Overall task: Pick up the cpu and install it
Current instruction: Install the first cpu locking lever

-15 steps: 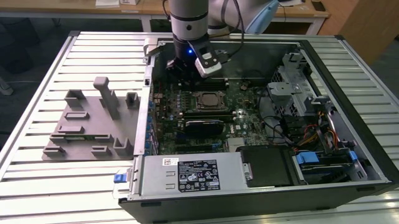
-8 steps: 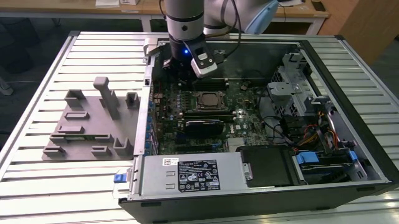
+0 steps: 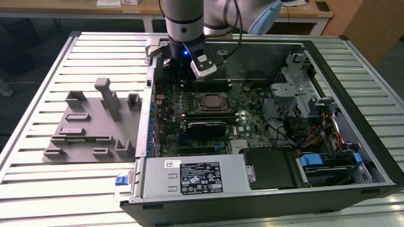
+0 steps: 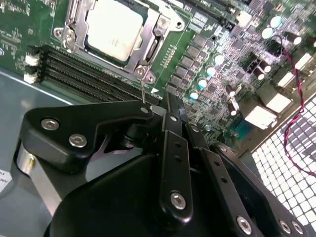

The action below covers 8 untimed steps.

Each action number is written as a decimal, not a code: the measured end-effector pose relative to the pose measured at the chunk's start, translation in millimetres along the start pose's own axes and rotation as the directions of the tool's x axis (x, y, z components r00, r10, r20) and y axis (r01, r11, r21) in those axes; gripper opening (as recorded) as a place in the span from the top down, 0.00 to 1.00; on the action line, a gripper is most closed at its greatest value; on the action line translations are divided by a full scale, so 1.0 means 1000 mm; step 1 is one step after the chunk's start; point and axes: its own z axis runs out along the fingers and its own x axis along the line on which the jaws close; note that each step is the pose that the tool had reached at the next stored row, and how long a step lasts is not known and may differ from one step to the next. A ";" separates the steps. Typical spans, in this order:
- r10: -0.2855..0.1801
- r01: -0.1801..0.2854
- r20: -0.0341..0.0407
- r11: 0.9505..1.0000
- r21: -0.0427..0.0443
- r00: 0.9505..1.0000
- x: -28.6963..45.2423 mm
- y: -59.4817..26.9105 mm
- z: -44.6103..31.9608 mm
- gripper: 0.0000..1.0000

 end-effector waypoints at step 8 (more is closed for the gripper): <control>0.002 -0.002 -0.002 0.999 -0.032 1.000 0.0017 -0.0001 -0.0001 0.89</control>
